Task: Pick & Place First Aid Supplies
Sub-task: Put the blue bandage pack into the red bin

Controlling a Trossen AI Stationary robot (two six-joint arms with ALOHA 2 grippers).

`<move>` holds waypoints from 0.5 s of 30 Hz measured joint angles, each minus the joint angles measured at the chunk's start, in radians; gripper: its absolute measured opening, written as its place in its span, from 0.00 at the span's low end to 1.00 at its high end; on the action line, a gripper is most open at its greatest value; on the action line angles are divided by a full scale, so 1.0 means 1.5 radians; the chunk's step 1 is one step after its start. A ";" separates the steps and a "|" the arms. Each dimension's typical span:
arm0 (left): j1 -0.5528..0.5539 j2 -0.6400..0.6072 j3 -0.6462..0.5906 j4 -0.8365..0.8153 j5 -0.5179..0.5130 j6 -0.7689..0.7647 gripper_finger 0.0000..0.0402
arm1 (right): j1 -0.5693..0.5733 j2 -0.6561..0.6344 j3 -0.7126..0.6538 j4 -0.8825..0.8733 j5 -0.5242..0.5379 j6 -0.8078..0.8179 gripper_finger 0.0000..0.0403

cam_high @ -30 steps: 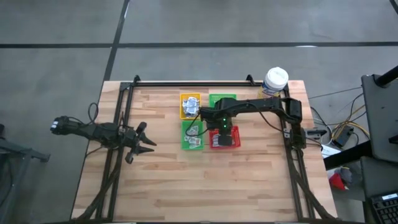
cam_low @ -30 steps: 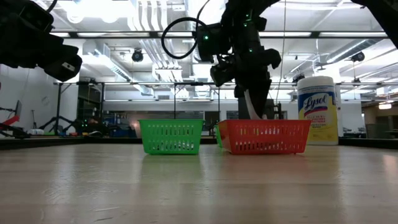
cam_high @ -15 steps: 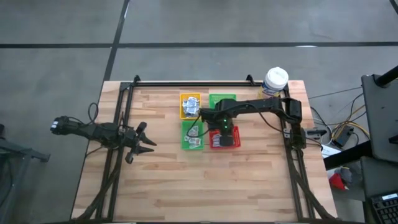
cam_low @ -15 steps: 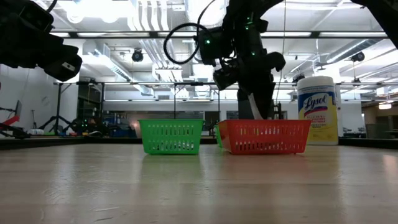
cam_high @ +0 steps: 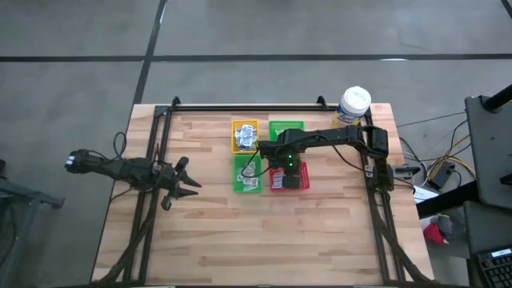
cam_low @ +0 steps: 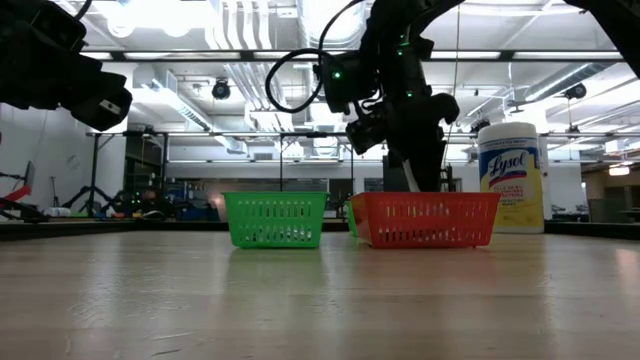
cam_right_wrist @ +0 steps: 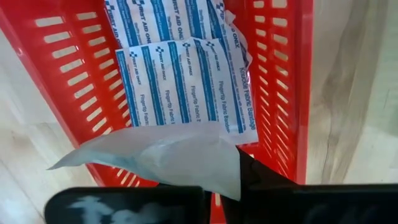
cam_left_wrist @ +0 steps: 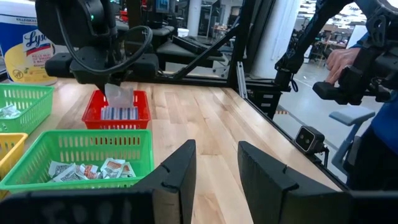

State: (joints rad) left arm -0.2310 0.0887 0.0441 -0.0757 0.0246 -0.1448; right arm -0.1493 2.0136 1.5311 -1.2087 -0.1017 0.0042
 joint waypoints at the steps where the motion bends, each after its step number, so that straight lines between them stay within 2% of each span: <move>1: 0.000 0.000 0.000 0.000 0.000 0.000 0.29 | 0.000 0.000 0.000 0.000 0.000 0.000 0.03; 15: 0.000 0.000 0.000 0.000 0.000 -0.001 0.29 | 0.000 -0.008 0.000 -0.008 -0.001 0.021 0.20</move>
State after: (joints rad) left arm -0.2312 0.0887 0.0441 -0.0757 0.0246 -0.1455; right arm -0.1493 2.0019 1.5311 -1.2212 -0.1028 0.0364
